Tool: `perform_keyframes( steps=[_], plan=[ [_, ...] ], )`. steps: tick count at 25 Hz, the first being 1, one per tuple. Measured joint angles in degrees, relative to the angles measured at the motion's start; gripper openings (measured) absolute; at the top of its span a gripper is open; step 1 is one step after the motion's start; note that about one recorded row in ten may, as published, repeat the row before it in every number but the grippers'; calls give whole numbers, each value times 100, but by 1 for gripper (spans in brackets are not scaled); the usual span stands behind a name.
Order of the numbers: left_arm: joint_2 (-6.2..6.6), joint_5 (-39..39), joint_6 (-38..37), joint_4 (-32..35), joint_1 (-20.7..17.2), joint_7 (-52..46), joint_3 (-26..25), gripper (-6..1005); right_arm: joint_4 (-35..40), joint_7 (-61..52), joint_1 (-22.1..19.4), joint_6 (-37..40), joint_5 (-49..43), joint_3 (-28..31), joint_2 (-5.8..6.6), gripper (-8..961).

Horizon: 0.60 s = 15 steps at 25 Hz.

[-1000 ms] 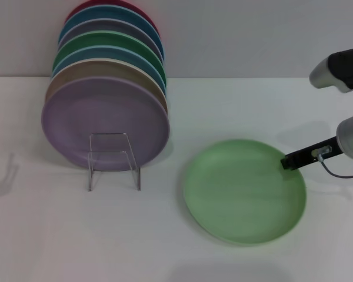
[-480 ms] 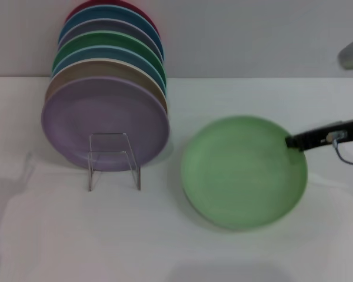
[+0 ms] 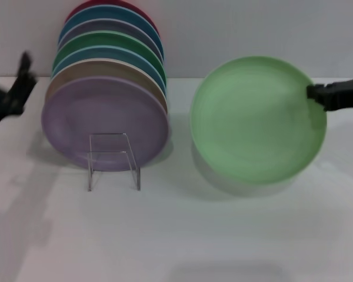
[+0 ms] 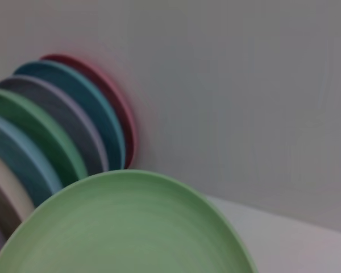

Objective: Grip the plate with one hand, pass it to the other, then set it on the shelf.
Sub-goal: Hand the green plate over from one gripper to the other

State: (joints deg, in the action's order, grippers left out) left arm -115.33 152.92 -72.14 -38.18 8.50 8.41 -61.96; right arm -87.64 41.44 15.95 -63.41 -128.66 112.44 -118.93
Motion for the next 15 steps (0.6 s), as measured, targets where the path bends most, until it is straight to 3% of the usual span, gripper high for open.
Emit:
perform_keyframes(
  steps=[1,2,4,5,6,7,9,11,13,15],
  plan=[
    [71,159,551,-649,-153,251,-84,721,-8,97,-8,12,46,45,-2,27],
    [336,782,2357,-2365,-476,246,-366,721,-16,189,-10,23,83,88,-6,28],
    [506,1097,3468,-3322,-550,-2,-470,719,-44,359,-13,64,148,109,-11,29],
    [506,1097,3468,-3322,-550,-2,-470,719,-61,452,-22,93,187,109,-15,30],
    [685,1229,4903,-4357,-541,-211,-542,718,-80,526,-40,136,230,110,-17,30],
    [741,1223,5657,-4837,-507,-286,-590,717,-95,614,-56,187,290,109,-20,31],
    [749,1214,6566,-5454,-446,-371,-697,716,-114,794,-87,302,451,105,-21,32],
    [669,1199,7855,-6201,-313,-412,-826,715,-121,1021,-120,416,651,102,-22,34],
    [643,1174,8279,-6428,-230,-407,-862,713,-122,1411,-195,560,905,80,-22,35],
    [563,880,9594,-7050,121,-269,-1047,712,-123,1758,-259,668,1145,60,-27,37]
  ],
)
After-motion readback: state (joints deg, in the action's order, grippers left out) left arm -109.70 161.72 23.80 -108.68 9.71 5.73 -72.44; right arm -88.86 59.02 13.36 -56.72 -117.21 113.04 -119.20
